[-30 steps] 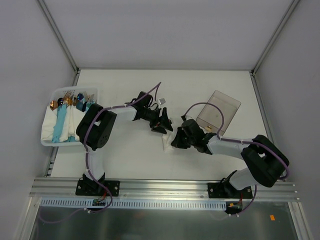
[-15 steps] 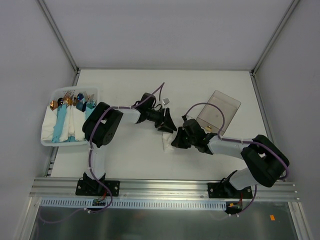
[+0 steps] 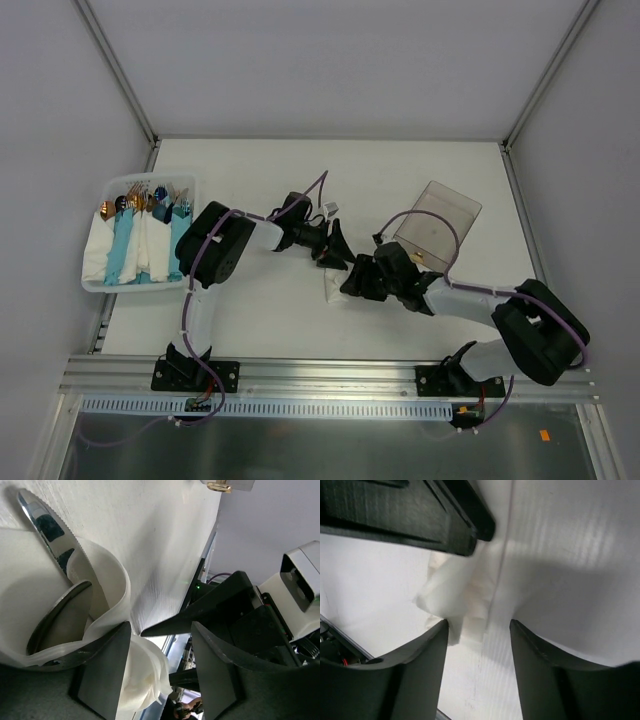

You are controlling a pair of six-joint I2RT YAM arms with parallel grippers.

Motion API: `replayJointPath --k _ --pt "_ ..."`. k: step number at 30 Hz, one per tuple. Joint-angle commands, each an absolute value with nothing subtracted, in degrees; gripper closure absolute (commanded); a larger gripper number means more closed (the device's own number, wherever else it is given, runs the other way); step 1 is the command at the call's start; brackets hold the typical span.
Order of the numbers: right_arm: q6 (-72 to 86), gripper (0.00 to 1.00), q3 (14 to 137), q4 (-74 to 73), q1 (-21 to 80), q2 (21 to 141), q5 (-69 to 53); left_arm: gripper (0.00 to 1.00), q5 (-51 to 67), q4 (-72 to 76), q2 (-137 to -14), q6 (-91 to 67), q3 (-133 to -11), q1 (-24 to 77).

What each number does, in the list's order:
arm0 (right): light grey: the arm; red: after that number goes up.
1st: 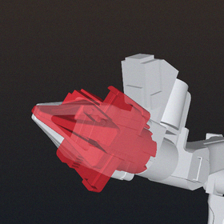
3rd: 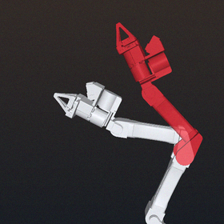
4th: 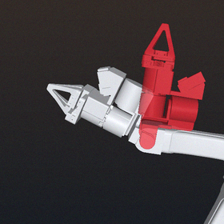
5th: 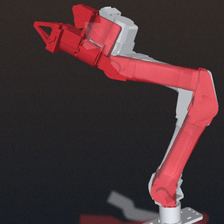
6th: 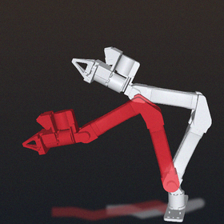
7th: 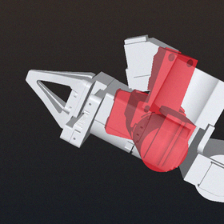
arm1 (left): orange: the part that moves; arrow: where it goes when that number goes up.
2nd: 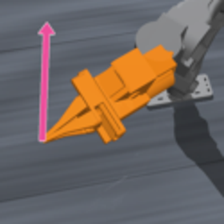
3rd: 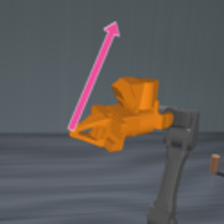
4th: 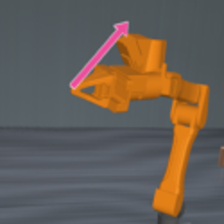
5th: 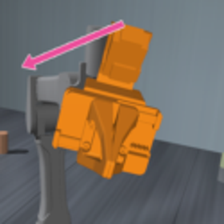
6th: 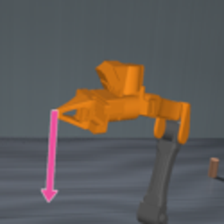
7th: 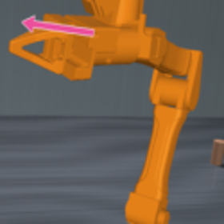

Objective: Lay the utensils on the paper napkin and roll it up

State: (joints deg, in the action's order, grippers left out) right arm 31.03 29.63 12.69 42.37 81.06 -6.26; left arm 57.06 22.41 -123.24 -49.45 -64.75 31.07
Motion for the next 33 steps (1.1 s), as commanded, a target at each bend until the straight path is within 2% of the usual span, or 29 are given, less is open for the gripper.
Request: replayJointPath --k 1,3,11,21,26,29,30,33 --pt "32.3 0.42 25.9 8.1 42.4 75.3 -3.3 0.44 53.5 21.0 -126.3 -48.0 -64.3 31.3" --pt "32.5 0.38 25.7 7.2 42.3 73.3 -2.1 0.41 53.4 20.7 -126.3 -47.9 -64.3 31.2" --pt "31.7 0.37 32.0 6.1 42.4 76.0 -2.9 0.32 52.5 18.2 -125.9 -46.6 -65.3 31.2" --pt "32.2 0.35 38.3 6.0 45.3 79.6 -1.6 0.29 51.9 16.3 -125.4 -45.7 -66.1 31.2" --pt "30.0 0.36 44.0 -3.0 47.2 83.8 4.5 0.28 51.9 16.0 -125.3 -45.5 -66.3 31.2" --pt "30.1 0.42 45.1 -5.7 47.3 85.2 7.7 0.28 51.9 15.8 -125.3 -45.5 -66.4 31.2" --pt "30.7 0.51 44.5 -6.1 47.3 85.3 8.3 0.29 52.2 15.9 -125.2 -45.4 -66.4 31.2" --pt "31.7 0.67 42.9 -6.2 46.5 85.8 9.2 0.28 52.5 16.0 -124.5 -45.1 -66.4 31.0"
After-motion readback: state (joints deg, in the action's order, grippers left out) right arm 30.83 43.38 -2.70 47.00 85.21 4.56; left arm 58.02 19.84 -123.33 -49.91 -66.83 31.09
